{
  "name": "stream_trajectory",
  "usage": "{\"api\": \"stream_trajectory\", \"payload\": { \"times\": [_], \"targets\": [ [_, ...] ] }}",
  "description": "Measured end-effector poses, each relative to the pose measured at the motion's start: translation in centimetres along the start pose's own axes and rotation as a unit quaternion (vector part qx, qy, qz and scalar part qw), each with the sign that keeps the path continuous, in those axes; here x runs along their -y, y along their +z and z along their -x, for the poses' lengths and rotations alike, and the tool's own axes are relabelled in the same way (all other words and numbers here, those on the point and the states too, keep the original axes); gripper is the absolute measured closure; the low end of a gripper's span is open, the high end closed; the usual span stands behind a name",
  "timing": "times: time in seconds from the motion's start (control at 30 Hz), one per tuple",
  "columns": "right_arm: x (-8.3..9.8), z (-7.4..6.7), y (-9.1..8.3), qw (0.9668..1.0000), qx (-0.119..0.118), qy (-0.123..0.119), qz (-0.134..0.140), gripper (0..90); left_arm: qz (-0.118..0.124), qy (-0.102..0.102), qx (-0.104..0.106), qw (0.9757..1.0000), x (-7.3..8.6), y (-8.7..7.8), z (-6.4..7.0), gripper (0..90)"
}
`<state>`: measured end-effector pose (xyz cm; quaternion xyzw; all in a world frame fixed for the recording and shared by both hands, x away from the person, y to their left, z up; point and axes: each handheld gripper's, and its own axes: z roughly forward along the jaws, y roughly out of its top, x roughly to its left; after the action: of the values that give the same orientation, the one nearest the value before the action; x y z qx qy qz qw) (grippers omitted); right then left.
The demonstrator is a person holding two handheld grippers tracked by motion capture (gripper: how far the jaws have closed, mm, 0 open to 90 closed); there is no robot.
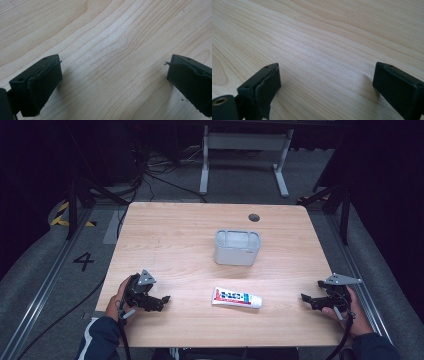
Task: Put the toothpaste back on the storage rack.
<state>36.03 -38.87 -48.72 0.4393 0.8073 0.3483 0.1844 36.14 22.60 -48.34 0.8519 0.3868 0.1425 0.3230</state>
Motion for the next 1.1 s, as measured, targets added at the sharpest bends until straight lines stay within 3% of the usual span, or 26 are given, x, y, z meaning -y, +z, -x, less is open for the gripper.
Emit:
{"api": "stream_trajectory", "payload": {
  "times": [0.6, 0.8, 0.9, 1.1],
  "targets": [
    [0.2, 0.1, -0.4, 1.0000, -0.002, -0.003, -0.007, 8.1, 0.002, 0.003, 0.004, 1.0000, -0.1, 0.1, -0.2, 0.2],
    [0.1, 0.1, -0.8, 0.9994, -0.007, -0.018, -0.030, 8.7, -0.002, 0.005, 0.007, 1.0000, -0.4, 0.3, -0.3, 0.0],
    [-0.3, 0.0, -0.9, 0.9987, -0.018, -0.031, -0.036, 16.6, -0.002, 0.007, 0.008, 0.9999, -0.4, 0.3, -0.3, 0.0],
    [-1.2, -1.0, -0.9, 0.9966, -0.037, -0.057, -0.046, 18.9, -0.001, 0.009, 0.009, 0.9999, -0.4, 0.3, -0.4, 0.1]
  ]
}}
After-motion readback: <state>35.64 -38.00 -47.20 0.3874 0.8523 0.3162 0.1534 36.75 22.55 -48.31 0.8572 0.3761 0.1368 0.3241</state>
